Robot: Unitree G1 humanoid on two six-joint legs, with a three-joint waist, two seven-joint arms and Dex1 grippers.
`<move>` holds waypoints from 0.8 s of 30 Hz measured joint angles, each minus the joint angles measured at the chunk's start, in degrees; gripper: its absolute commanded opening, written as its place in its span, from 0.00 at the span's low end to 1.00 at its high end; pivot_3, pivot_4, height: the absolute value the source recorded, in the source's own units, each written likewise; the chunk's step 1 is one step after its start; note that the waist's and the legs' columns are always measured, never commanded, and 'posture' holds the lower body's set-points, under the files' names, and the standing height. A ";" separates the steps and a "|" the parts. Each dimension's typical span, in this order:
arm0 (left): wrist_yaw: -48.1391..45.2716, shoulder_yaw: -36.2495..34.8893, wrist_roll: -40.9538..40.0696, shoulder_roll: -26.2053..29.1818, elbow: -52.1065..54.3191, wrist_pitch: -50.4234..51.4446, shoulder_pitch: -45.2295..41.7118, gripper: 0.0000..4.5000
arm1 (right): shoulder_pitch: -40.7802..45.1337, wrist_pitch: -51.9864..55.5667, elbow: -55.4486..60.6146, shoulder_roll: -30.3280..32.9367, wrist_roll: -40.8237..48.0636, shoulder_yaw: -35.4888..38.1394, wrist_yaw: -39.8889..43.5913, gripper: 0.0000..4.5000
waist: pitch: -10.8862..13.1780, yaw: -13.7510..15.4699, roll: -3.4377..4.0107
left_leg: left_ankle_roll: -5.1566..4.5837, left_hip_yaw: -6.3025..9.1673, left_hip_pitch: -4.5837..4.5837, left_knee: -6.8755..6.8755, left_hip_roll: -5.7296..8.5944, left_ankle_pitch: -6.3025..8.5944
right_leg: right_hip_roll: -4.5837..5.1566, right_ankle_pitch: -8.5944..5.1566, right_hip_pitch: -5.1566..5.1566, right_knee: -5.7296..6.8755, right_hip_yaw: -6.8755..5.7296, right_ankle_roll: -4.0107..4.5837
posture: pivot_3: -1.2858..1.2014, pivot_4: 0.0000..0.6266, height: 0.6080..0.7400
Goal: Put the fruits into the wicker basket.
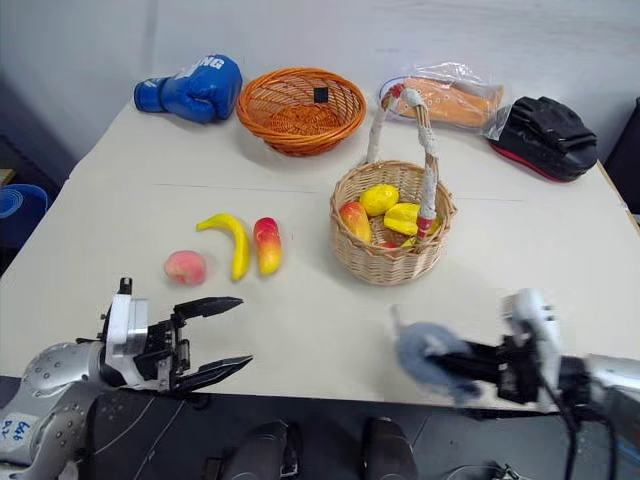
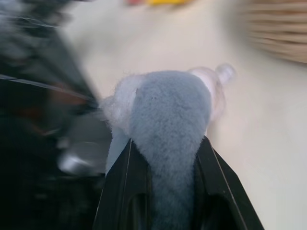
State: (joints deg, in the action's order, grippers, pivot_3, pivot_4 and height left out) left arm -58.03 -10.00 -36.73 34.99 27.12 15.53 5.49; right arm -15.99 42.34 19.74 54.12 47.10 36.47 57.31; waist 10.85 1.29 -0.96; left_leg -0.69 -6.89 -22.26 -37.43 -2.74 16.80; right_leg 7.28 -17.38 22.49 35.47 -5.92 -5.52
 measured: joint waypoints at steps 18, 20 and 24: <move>-2.07 5.78 1.97 0.22 -9.84 0.60 -16.47 1.00 | 25.27 -39.00 -51.46 -0.24 -28.79 -11.76 -3.30 0.88 | 0.04 -1.24 0.26 | 0.34 -0.09 -0.09 0.16 -0.11 -0.71 | -0.41 0.31 0.11 -0.16 0.12 0.00 | 0.52 0.24 1.00; -2.18 3.78 1.35 1.21 -9.92 0.88 -16.08 1.00 | 21.44 -41.39 -48.68 0.37 -27.83 -8.13 -1.84 1.00 | 0.06 -1.13 0.28 | 0.34 -0.05 -0.11 0.18 -0.15 -0.70 | -0.38 0.31 0.11 -0.15 0.13 0.00 | 0.52 0.24 1.00; -2.50 -0.44 2.71 2.85 -12.69 -2.86 -16.35 1.00 | 13.29 -41.85 -37.10 1.98 -24.89 -2.06 2.31 1.00 | 0.06 -1.38 0.30 | 0.37 -0.06 -0.03 0.22 -0.21 -0.64 | -0.38 0.31 0.09 -0.15 0.12 0.00 | 0.52 0.24 1.00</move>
State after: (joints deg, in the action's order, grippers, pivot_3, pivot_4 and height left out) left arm -60.53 -10.44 -34.02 37.84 14.44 12.66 -10.85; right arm -2.70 0.49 -17.37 56.10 22.22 34.41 59.62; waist 10.92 -0.10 -0.67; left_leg -0.32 -6.95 -22.29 -37.22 -2.95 16.16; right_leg 6.90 -17.06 22.57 35.31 -5.80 -5.52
